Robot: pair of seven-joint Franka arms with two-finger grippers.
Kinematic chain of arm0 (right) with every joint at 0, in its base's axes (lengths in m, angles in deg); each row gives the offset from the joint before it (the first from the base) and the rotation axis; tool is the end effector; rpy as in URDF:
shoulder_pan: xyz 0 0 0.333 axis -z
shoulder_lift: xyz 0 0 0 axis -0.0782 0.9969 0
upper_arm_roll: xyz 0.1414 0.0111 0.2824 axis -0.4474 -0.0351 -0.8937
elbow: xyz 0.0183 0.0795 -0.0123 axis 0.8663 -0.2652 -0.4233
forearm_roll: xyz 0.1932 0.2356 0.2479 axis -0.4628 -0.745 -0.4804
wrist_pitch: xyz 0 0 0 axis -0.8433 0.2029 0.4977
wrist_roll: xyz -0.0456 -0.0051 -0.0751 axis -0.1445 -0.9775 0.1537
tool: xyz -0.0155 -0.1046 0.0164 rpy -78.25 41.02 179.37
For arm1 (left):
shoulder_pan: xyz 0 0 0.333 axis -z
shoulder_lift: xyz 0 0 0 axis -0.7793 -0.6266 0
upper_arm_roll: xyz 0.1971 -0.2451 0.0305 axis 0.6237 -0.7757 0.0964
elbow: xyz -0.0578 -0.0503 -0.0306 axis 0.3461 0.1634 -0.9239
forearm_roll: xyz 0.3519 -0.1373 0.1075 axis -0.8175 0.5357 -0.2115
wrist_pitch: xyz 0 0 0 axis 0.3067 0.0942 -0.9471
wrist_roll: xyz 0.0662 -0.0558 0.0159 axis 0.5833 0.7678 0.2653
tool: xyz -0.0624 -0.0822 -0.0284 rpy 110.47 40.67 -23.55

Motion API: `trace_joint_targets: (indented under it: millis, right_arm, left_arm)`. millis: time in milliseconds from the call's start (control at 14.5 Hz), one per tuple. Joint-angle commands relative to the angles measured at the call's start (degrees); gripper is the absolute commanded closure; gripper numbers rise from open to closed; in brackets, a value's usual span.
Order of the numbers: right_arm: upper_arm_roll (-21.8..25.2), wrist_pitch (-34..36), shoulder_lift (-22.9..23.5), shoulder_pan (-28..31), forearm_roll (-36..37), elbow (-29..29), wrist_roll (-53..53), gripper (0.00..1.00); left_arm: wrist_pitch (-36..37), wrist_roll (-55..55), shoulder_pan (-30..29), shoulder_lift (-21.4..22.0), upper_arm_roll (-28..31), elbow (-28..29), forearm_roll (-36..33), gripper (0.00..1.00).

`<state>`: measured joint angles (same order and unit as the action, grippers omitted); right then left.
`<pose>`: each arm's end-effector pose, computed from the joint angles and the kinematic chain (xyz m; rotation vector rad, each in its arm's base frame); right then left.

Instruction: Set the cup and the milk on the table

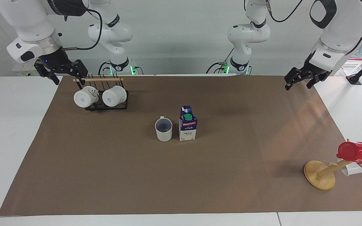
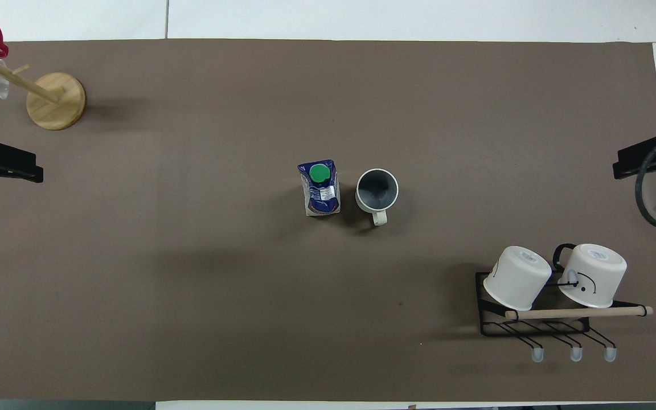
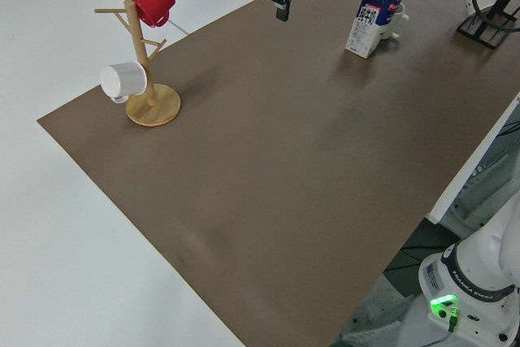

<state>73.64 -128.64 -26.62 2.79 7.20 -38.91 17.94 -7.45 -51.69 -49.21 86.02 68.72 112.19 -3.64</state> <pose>0.5455 -0.0156 0.6374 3.1152 -0.0339 -0.0730 0.5456 -0.0155 0.6134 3.1223 0.0062 -0.0342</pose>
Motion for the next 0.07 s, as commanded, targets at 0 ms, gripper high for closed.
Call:
trace_joint_targets:
  millis: [0]
  right_arm:
    - [-0.22, 0.60, -0.40, 0.38, -0.17, -0.39, -1.30, 0.00]
  left_arm:
    - [-1.03, -0.84, 0.21, 1.43, 0.22, 1.77, 1.08, 0.00]
